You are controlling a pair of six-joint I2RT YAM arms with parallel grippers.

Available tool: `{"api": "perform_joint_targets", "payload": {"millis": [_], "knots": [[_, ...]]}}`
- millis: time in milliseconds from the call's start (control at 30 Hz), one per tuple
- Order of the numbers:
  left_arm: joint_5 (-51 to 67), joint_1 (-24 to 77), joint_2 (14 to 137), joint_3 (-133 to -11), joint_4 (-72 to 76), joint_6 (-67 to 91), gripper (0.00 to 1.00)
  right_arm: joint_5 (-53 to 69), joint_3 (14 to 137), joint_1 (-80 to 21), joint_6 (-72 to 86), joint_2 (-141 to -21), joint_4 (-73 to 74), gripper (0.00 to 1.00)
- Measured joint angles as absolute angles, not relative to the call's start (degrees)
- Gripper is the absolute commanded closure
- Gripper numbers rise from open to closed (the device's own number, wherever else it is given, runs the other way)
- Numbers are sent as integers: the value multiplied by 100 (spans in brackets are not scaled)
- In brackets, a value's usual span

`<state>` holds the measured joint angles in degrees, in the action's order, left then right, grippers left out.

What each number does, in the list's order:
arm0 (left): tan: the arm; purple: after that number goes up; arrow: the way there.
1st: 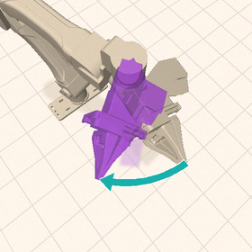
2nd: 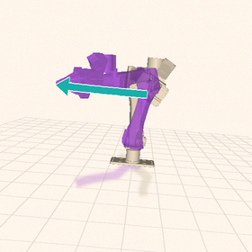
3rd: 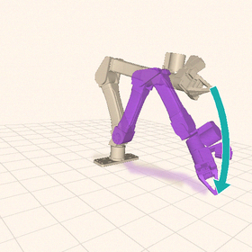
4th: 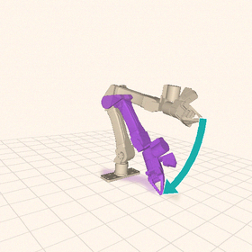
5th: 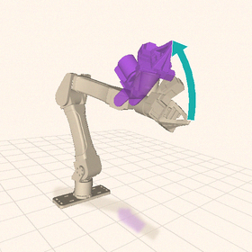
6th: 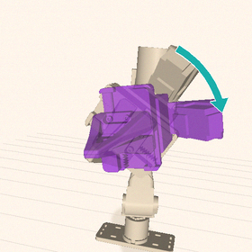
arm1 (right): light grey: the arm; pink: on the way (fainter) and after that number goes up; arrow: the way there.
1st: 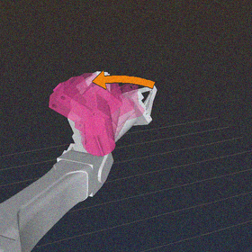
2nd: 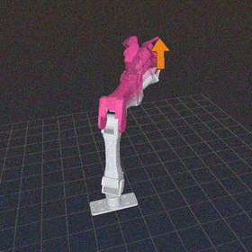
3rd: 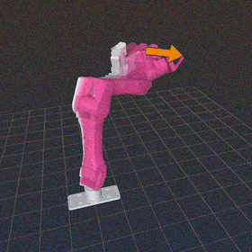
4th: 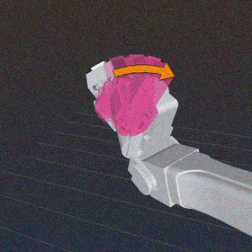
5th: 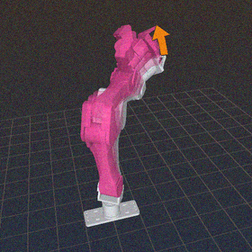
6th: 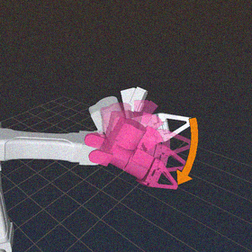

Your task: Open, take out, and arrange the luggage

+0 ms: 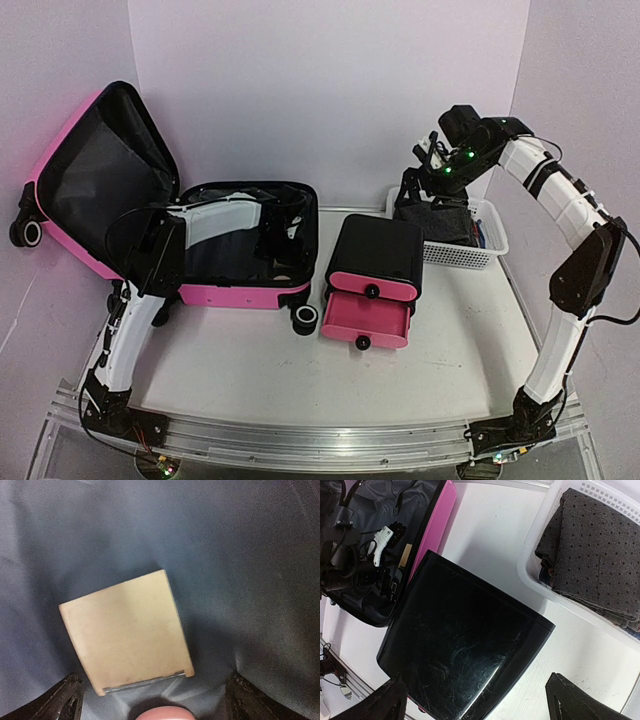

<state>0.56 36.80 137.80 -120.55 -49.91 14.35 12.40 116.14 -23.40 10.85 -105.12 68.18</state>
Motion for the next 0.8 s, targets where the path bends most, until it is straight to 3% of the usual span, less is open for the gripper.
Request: {"api": "perform_joint_targets", "payload": {"millis": [233,367,800], "knots": [[-1269,3830,14020,-12580,-5312,1479,7,1319,11611,-2327,972,-10512,6934,2],[-1675,3817,14186,-12822,-5367,1461,1,1337,11611,-2311,919,-10512,7000,2],[-904,3719,14374,-12980,-5330,1758,1,1457,11611,-2300,875,-10534,7008,2]]}}
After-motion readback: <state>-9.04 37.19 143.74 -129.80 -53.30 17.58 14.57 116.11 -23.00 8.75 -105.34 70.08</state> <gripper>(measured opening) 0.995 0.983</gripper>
